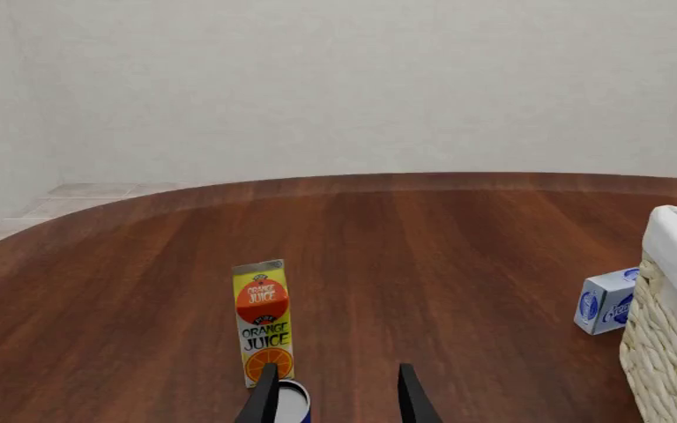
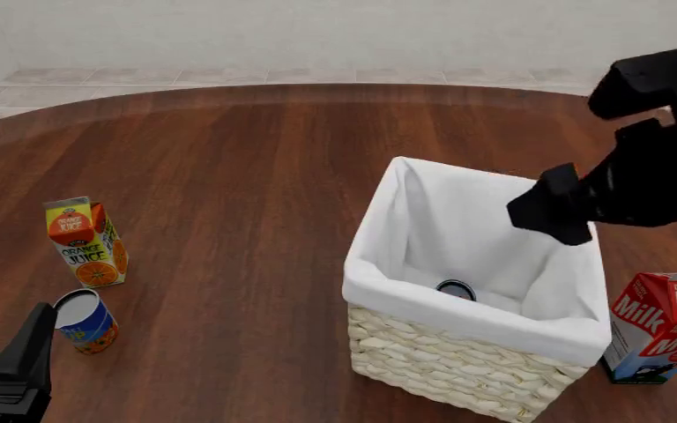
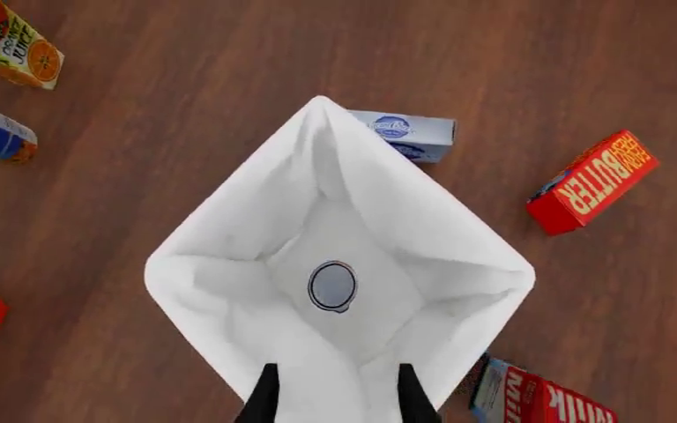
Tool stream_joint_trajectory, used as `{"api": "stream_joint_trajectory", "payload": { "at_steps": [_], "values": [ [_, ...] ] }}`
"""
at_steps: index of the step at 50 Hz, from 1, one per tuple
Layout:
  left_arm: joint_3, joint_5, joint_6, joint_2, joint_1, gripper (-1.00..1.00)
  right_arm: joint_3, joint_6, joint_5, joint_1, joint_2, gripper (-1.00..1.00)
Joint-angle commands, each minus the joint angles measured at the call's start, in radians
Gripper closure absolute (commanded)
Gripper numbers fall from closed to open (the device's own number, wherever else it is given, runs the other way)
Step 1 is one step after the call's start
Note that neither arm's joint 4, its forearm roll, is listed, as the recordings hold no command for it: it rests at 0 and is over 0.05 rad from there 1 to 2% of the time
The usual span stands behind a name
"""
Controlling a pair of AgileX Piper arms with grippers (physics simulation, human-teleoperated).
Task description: Pick up the tomato sauce, and put it in the basket.
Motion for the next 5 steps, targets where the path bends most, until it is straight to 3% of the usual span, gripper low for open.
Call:
{"api": "stream_joint_trajectory", "payload": {
  "at_steps": [1, 5],
  "values": [
    [0.0, 0.0, 0.0, 0.0, 0.0, -1.0, -0.053, -0.022, 0.032, 0.021, -0.116, -1.0],
    [0.0, 0.0, 0.0, 0.0, 0.0, -1.0, -0.028, -0.016, 0.046, 0.023, -0.16, -1.0]
  ]
}}
